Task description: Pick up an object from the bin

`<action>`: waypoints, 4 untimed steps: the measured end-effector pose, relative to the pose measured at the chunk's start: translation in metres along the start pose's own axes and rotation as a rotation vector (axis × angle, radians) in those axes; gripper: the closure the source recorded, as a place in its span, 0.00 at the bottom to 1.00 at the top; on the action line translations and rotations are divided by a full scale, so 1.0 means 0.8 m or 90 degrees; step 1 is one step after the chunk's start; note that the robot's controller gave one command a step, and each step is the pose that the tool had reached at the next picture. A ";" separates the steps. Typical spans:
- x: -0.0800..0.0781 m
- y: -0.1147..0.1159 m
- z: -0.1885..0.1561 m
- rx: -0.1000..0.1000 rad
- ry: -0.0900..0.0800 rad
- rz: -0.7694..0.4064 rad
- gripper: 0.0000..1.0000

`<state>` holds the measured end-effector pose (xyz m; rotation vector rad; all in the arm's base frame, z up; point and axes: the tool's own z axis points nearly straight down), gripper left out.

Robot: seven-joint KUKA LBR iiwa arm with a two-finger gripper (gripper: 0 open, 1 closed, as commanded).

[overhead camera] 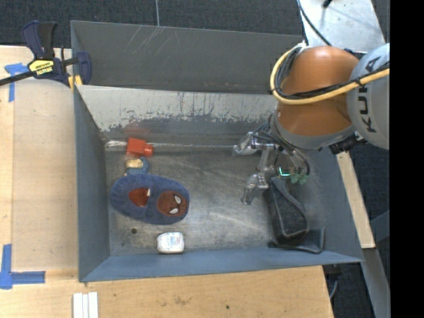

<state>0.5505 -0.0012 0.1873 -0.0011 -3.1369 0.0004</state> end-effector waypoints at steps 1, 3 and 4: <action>-0.026 0.081 0.089 -0.002 0.000 -0.008 0.00; 0.017 0.149 0.139 -0.003 -0.017 0.018 1.00; 0.058 0.153 -0.152 -0.001 -0.011 -0.084 1.00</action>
Offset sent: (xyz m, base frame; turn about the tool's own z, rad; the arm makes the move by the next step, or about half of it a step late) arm 0.0213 0.0603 -0.0678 -0.0053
